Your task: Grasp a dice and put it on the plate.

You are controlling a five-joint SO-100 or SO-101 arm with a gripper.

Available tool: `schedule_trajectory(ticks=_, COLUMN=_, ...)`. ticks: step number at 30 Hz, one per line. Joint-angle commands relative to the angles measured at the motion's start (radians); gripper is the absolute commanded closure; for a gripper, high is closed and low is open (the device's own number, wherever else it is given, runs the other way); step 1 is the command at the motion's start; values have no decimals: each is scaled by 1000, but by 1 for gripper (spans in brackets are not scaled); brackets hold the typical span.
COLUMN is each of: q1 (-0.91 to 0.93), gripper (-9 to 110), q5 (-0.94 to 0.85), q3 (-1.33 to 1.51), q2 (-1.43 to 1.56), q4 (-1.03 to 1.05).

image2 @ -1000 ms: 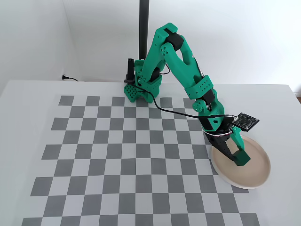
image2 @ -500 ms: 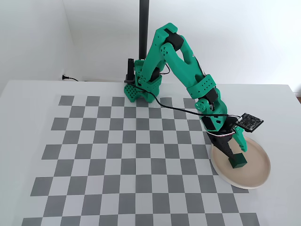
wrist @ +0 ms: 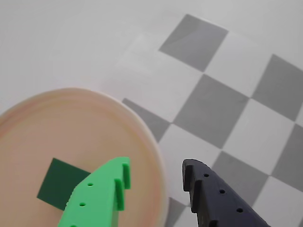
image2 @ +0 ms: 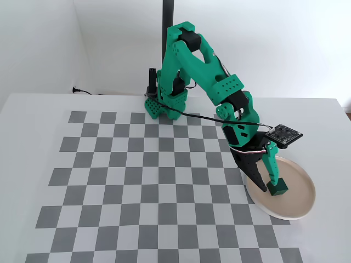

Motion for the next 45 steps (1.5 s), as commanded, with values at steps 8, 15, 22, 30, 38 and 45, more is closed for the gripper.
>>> schedule_trajectory(ticks=8, q1=167, gripper=103, q5=2, q3=-104, q2=311, q4=186)
schedule_trajectory(ticks=15, q1=275, gripper=106, q5=8, q3=-104, q2=368, q4=232)
schedule_trajectory(ticks=22, q1=347, gripper=106, q5=29, q3=-103, q2=448, q4=298)
schedule_trajectory(ticks=30, q1=471, gripper=106, q5=41, q3=-81, q2=577, q4=371)
schedule_trajectory(ticks=38, q1=615, gripper=106, q5=18, q3=78, q2=755, q4=339)
schedule_trajectory(ticks=45, q1=683, gripper=106, q5=38, q3=262, q2=920, q4=293)
